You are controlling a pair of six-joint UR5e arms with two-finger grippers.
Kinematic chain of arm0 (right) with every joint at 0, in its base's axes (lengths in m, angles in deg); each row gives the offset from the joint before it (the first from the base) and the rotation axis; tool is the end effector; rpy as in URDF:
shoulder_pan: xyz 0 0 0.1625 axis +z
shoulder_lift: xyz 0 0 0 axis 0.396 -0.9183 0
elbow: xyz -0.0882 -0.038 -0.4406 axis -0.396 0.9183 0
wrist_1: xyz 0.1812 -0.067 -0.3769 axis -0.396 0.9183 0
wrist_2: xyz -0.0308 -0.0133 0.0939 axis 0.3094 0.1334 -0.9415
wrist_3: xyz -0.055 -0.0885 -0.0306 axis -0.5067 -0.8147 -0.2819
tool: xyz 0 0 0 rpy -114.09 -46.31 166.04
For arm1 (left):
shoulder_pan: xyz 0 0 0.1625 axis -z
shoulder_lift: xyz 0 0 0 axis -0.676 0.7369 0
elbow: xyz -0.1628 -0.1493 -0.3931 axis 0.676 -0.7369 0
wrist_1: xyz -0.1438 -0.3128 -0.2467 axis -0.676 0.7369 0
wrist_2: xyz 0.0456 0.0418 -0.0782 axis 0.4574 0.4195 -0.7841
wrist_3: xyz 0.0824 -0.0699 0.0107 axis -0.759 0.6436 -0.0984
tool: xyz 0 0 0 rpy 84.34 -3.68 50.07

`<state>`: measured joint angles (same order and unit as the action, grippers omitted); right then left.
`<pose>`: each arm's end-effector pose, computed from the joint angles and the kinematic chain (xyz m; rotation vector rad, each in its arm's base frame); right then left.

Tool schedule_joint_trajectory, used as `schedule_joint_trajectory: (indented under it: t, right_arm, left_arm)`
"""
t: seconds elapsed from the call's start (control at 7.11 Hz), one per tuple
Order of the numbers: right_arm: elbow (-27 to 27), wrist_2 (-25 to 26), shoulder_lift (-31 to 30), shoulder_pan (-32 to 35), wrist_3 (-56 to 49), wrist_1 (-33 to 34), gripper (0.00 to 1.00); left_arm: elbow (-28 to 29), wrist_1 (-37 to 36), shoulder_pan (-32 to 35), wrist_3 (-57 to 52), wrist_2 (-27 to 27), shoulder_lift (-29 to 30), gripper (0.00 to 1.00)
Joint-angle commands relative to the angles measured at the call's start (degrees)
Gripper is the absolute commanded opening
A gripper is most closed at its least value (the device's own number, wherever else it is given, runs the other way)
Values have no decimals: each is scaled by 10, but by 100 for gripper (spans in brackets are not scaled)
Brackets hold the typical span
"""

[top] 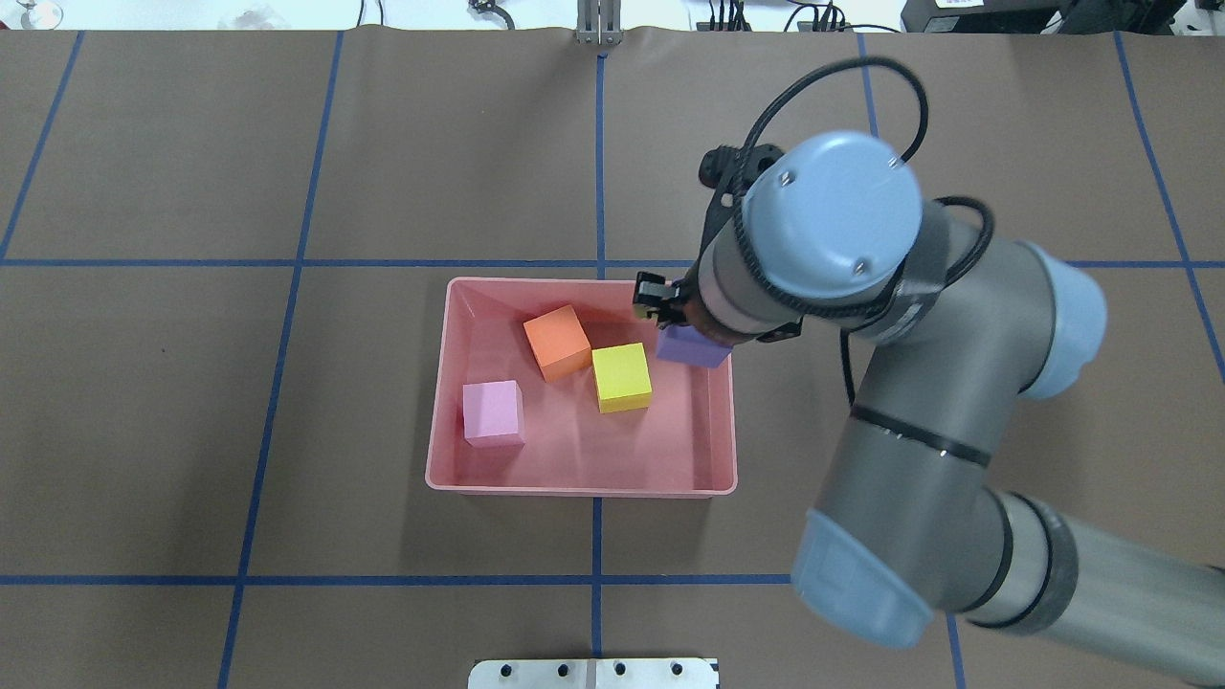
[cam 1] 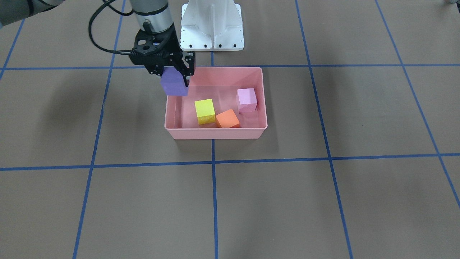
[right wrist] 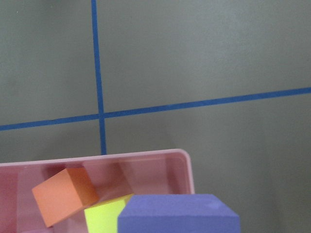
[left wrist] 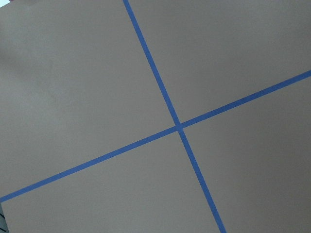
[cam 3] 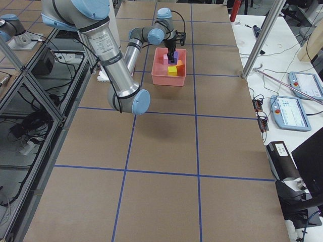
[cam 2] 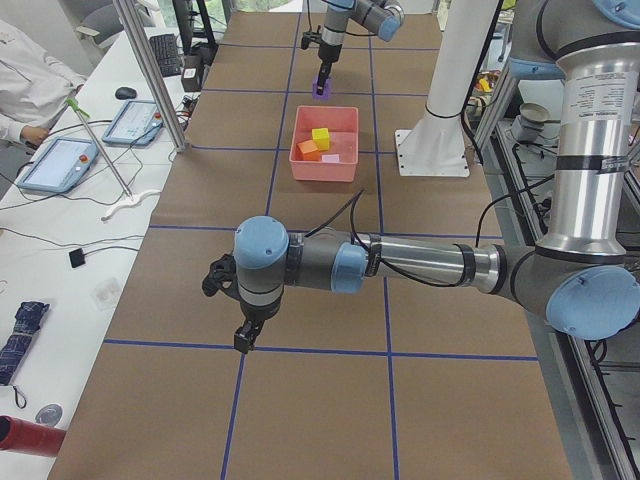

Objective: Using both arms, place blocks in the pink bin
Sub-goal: 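Carry the purple cube into the bin and open the right gripper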

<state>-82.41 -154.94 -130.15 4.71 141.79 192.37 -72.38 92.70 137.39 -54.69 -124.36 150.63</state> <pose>-0.4797 -0.3890 0.1568 0.1428 -0.8650 0.2623 -0.1015 -0.5023 0.6427 0.2858 0.7157 0.3060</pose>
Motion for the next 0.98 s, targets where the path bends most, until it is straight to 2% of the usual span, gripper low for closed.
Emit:
schedule_joint_trajectory:
  t: [0.0,0.14,0.42,0.56,0.84]
  right_arm:
    - [8,80,2,-83,44,11,90]
    - [5,82,2,-89,44,32,99]
    - [0,79,7,-80,19,37,99]
    - [-9,70,4,-49,-26,39,100]
    - [-10,-71,-15,88,-154,38,100]
  left_arm:
    - [5,4,3,-3,-8,-4,100]
    - [6,4,3,-3,-8,-4,100]
    - [5,8,4,-2,-9,-14,100]
    - [3,9,4,-3,-9,-22,100]
    - [8,8,4,-3,-7,-49,100]
